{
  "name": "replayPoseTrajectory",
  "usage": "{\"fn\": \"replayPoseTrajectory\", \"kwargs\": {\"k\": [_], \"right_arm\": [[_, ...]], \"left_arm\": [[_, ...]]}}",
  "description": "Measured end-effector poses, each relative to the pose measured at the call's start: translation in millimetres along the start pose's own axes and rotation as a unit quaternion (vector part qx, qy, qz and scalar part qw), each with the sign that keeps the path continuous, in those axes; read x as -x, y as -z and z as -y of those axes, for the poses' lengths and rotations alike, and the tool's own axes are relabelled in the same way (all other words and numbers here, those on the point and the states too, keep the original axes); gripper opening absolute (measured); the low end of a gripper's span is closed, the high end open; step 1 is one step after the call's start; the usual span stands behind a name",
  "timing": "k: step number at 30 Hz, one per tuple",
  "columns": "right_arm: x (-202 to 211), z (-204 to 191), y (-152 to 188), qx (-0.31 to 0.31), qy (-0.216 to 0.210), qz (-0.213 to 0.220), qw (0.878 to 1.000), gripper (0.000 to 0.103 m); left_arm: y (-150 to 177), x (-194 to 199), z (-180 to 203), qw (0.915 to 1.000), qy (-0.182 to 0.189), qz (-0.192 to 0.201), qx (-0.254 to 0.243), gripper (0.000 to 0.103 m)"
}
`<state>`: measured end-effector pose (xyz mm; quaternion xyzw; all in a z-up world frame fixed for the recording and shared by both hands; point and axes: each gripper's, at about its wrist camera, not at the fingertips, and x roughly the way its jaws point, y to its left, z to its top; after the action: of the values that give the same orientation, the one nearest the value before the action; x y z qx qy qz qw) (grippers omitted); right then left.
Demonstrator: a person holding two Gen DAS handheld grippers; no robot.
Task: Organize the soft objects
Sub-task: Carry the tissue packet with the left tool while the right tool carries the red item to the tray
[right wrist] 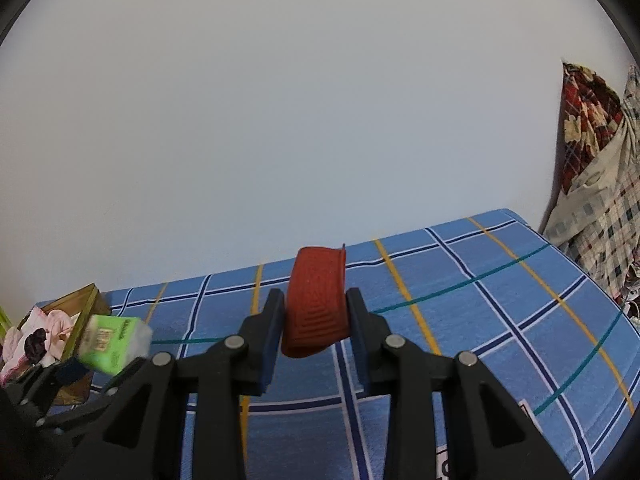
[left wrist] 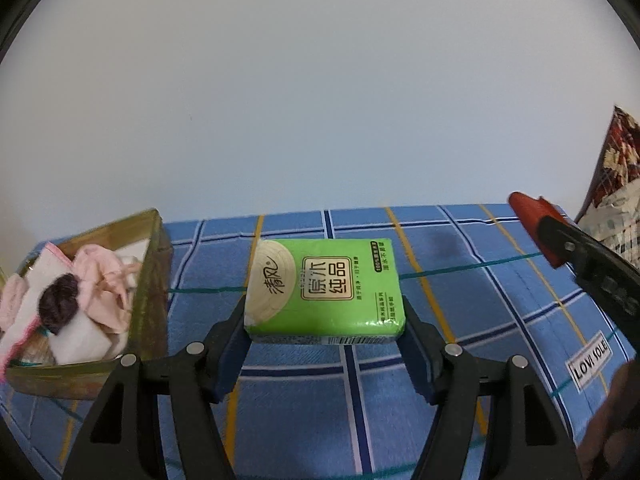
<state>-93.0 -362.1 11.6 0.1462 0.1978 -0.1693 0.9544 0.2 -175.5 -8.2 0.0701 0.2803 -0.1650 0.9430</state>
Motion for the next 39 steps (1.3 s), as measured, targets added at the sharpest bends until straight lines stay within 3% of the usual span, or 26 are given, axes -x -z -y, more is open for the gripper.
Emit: {"fn": "replayPoseTrajectory", "kwargs": {"k": [5,10,19,39], "right_arm": [[5.8,-7.0,7.7,0.006,0.012,0.009,1.000,0.032],[19.1,-18.8,13.3,0.024,0.030,0.030,0.999,0.032],[34.8,-19.2,20.9,0.025,0.054,0.044,0.997,0.032],[82.8,-53.5,43.7,0.069,0.048,0.084,0.993,0.032]], "left_arm": [[6.9,22.3,0.6,0.9990,-0.013,0.037,-0.020,0.069],[13.3,34.2,0.9,0.9978,-0.027,0.050,-0.034,0.070],[16.2,46.6,-6.8,0.9979,-0.026,0.055,-0.024,0.070],[22.3,82.7,-24.0,0.9977,-0.021,0.064,-0.012,0.069]]}}
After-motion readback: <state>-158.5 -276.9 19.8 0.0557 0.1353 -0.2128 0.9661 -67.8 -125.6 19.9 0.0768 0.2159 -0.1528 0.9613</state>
